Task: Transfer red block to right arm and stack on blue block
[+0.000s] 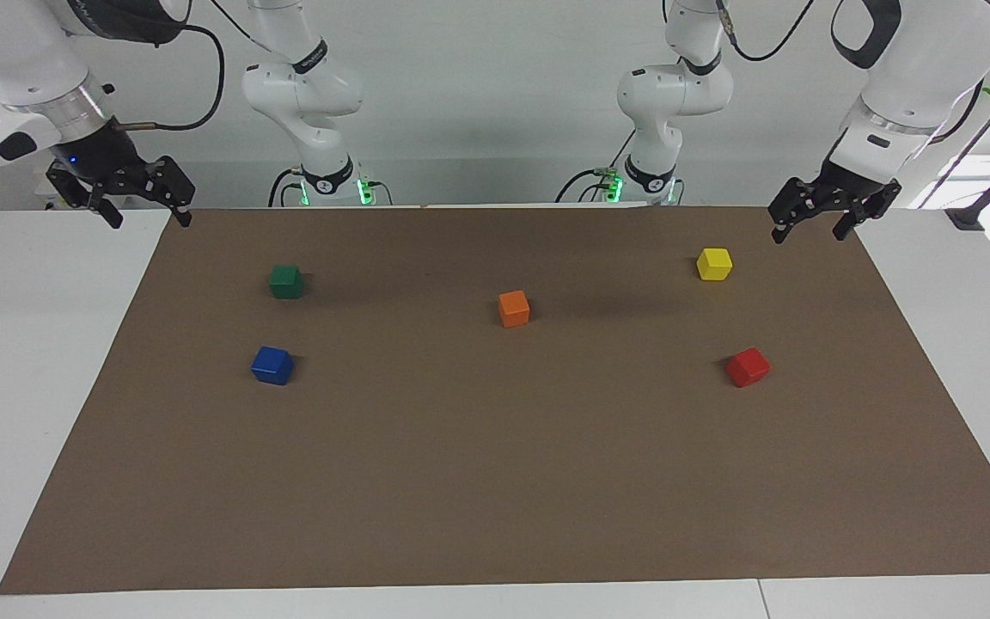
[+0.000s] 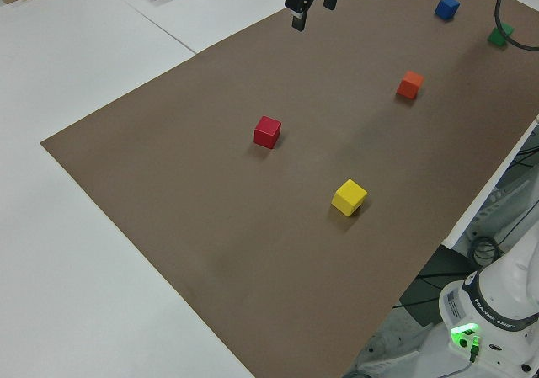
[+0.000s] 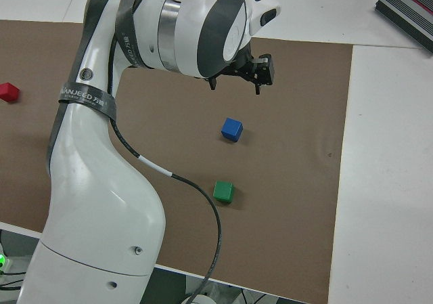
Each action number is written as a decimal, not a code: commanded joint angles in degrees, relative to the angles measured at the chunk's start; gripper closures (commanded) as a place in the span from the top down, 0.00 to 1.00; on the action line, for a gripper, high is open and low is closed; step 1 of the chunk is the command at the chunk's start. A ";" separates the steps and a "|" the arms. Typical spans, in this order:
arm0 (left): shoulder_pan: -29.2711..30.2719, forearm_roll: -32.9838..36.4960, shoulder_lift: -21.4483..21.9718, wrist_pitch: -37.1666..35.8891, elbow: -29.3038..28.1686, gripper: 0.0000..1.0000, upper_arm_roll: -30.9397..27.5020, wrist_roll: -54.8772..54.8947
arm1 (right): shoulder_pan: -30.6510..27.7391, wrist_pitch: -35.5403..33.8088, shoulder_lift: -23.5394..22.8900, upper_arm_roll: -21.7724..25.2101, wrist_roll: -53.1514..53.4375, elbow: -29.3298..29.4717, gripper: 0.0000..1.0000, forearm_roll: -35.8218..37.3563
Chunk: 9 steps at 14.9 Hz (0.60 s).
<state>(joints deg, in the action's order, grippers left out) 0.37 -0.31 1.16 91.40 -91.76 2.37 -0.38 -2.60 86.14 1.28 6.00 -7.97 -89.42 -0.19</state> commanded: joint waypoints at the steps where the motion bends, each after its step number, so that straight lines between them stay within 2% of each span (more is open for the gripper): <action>1: 0.95 -1.01 -0.02 0.54 0.00 1.00 0.53 0.73 | 0.05 0.61 0.30 0.07 1.11 -0.14 1.00 -0.78; 9: 0.95 -1.01 0.68 -0.33 -0.79 1.00 0.97 0.73 | -0.30 0.52 0.39 0.07 0.50 -0.14 1.00 -0.52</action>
<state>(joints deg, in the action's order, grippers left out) 0.41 -0.32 0.87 91.39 -91.89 2.69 0.25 -2.61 86.14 1.28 6.03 -7.97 -89.42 -0.19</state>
